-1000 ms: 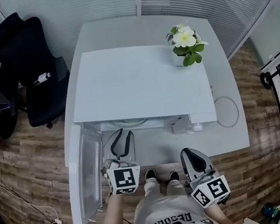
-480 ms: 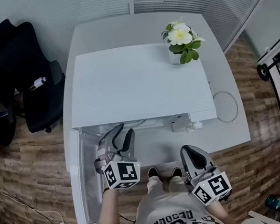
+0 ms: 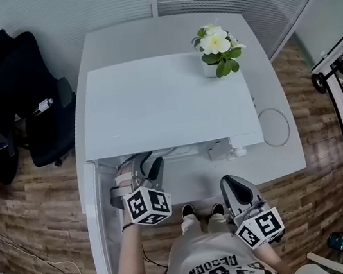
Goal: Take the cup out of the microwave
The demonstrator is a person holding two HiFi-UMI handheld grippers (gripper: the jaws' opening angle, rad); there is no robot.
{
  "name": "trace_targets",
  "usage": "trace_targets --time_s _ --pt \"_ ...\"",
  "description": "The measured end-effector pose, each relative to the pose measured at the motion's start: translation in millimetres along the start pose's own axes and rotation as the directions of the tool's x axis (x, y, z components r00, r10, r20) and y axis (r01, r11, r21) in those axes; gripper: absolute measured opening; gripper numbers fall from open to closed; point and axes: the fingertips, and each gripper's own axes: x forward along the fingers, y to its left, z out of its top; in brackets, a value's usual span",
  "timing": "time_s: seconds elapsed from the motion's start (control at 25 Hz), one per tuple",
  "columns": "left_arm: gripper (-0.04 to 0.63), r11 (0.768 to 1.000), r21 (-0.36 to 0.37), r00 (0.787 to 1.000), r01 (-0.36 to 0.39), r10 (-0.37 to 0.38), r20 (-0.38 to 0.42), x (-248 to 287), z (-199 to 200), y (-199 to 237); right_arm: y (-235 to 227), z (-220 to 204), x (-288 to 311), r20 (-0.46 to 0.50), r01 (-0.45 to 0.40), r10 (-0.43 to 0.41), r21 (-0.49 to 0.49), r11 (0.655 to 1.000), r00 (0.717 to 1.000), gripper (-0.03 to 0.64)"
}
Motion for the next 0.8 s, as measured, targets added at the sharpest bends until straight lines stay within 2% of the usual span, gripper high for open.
trace_targets --time_s 0.32,0.8 --pt "0.152 0.986 0.140 0.994 0.088 -0.078 -0.076 15 -3 -6 -2 2 3 -0.002 0.007 -0.007 0.001 1.000 1.000 0.025" --pt "0.125 0.958 0.262 0.987 0.118 -0.086 -0.133 36 -15 -8 -4 2 6 -0.007 0.017 -0.017 -0.001 1.000 1.000 0.025"
